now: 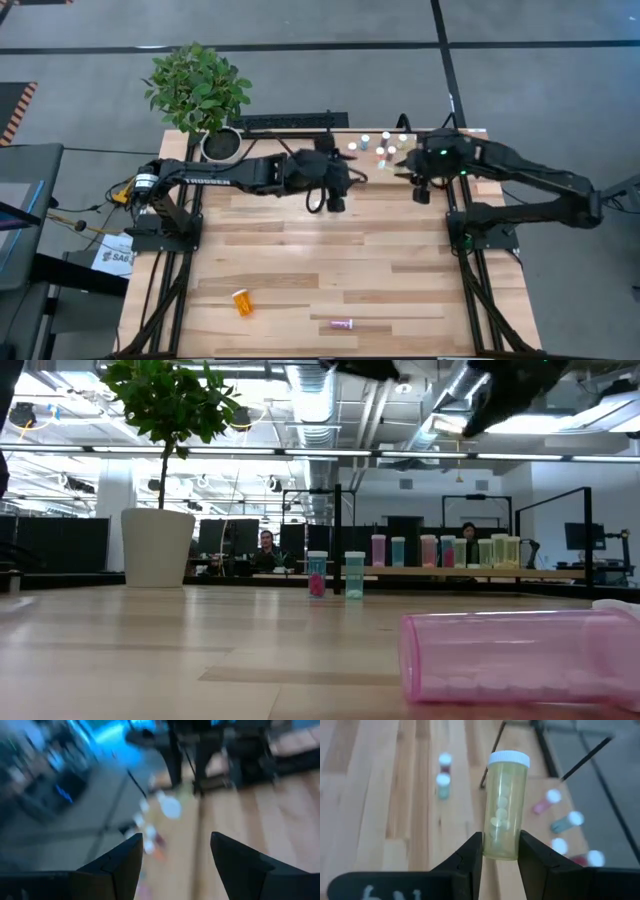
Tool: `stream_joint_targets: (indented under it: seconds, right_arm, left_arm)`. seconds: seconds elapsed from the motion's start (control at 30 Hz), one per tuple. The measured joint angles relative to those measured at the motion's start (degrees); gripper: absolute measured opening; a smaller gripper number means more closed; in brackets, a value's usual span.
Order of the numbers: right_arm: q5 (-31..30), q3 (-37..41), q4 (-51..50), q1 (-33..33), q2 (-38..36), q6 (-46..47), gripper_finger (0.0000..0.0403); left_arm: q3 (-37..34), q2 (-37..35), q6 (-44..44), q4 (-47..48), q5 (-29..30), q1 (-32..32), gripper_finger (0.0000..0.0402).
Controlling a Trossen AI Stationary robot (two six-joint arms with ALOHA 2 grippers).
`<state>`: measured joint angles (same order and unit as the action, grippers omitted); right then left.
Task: Pick and place medicine bottles onto shelf by color
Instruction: Move the yellow pill bottle to the center of the table
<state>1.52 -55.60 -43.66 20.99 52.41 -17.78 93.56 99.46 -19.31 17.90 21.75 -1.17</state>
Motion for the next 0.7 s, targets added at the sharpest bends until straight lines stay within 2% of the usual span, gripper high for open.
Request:
stream_joint_targets:
  seconds: [0.1, 0.2, 0.33, 0.57, 0.7]
  right_arm:
    - [-0.1, -2.8, 0.2, 0.0, -1.6, 1.4, 0.0119]
    - [-0.1, -6.1, 0.3, -0.5, -1.3, 2.8, 0.0118]
    - [-0.2, -10.6, 0.2, -3.4, 1.0, -0.1, 0.0118]
    - [-3.8, -16.8, -6.6, -6.1, 7.0, -5.9, 0.0118]
    - [-5.0, -19.1, -7.0, -6.9, 9.9, -6.7, 0.0118]
  left_arm:
    - [0.0, 0.0, -7.4, -6.4, -4.0, -0.9, 0.0222]
    - [0.0, 0.3, -11.7, -8.9, -7.8, -1.6, 0.0222]
    - [0.0, 1.2, -15.5, -11.1, -8.7, -2.5, 0.0222]
    - [0.6, 1.1, -15.5, -15.3, -10.1, -3.2, 0.0222]
    - [1.4, 0.9, -11.9, -14.0, -16.8, -3.7, 0.0222]
